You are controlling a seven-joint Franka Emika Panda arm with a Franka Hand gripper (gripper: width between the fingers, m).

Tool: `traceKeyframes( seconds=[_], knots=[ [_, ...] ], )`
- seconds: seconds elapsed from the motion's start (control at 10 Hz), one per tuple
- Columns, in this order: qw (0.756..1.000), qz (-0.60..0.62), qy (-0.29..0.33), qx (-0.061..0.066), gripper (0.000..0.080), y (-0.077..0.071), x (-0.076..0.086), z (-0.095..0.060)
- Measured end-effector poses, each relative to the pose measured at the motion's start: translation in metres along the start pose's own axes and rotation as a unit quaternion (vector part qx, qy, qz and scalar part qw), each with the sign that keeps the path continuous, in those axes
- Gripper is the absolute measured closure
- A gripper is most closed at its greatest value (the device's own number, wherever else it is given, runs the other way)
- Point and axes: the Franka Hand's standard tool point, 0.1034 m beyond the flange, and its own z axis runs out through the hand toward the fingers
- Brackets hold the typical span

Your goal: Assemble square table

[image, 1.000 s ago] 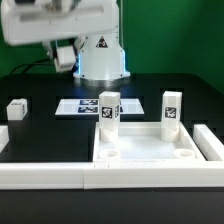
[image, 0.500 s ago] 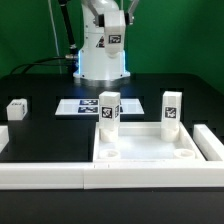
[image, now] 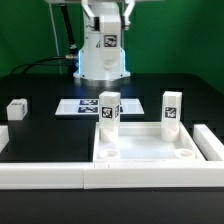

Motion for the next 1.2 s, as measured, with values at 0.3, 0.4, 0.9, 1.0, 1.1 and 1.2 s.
traceKeyframes(
  seconds=[0.3,0.4,0.9,1.0,1.1,1.2],
  knots=[
    [0.992,0.045,0.118,0.024,0.0508,-0.064,0.032,0.034],
    [0.989,0.052,0.137,0.028,0.0508,-0.071,0.040,0.033],
    [0.990,0.031,0.137,0.020,0.0508,-0.069,0.022,0.050],
    [0.991,0.009,0.133,0.012,0.0508,-0.068,0.016,0.059],
    [0.992,0.012,0.124,0.009,0.0508,-0.076,0.011,0.073],
    [0.993,0.004,0.119,0.007,0.0508,-0.080,0.014,0.084]
  ],
)
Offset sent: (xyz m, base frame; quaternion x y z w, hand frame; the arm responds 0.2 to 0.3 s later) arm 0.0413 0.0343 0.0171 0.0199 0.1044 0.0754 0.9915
